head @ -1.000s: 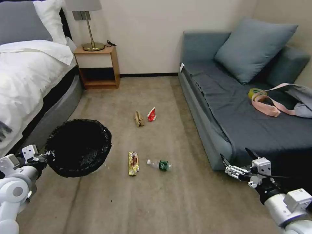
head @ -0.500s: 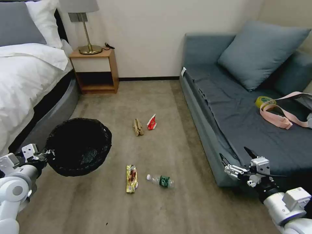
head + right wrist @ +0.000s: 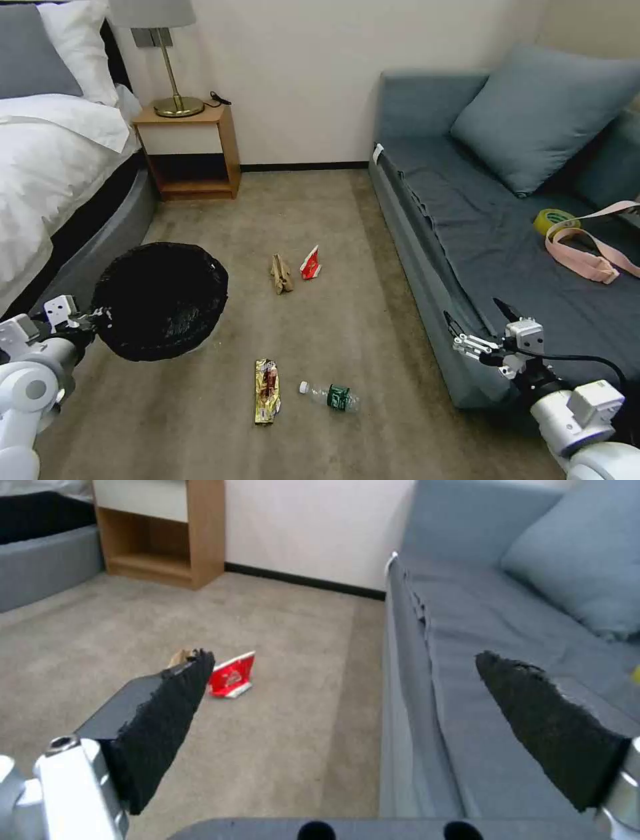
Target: Pick up the trash bin, then pick up the garbage on the floor and place it into the trash bin.
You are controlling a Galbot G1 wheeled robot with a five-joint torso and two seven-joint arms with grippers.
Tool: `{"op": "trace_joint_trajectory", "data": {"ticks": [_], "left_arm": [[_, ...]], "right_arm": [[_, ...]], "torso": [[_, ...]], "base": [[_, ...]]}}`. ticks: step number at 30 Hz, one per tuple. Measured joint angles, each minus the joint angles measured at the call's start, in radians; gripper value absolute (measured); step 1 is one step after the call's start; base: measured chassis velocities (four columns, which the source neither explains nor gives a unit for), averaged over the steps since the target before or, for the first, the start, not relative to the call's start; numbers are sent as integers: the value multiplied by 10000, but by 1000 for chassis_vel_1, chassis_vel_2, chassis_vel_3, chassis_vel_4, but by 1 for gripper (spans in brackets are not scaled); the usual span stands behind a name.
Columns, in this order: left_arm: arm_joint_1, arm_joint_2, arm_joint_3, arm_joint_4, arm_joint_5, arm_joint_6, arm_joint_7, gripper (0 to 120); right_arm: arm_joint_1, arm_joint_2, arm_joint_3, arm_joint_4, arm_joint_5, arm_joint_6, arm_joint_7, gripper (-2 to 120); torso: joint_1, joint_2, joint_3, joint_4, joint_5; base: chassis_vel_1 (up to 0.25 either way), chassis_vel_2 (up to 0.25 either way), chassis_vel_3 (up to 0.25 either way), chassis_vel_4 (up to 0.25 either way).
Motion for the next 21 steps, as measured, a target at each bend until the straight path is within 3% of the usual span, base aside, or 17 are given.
{"op": "trace_joint_trajectory", "data": {"ticks": [8,12,13,16,17,21], "left_arm": [[227,-138,21,-192,442,-101,357,1],[369,-251,-130,-419,663,-151,528,1],[369,-251,-130,-419,663,-151,528,1],[443,-297,-341,-458,844,-207,664,1],[443,-297,-341,-458,844,-207,664,1],[537,-323,-561,-448,959,-263,859,1]], "right_arm": [[1162,-1382,-1127,-568,261,-321,214,100],[2757,-2653,-2445,-1123,605,-598,280,100],[2757,-2653,-2445,-1123,605,-598,280,100],[4685,-3717,-4360,-1799,1094,-855,421,100],[4685,-3717,-4360,-1799,1094,-855,421,100],[6902,-4367,-6700,-2447,1617,-1371,211,100]], "torso": [[0,0,1,3,1],[1,0,0,2,2],[1,0,0,2,2],[1,0,1,3,1],[1,0,1,3,1],[0,0,1,6,0]], "base": [[0,0,0,0],[0,0,0,0],[0,0,0,0],[0,0,0,0],[0,0,0,0],[0,0,0,0]]}}
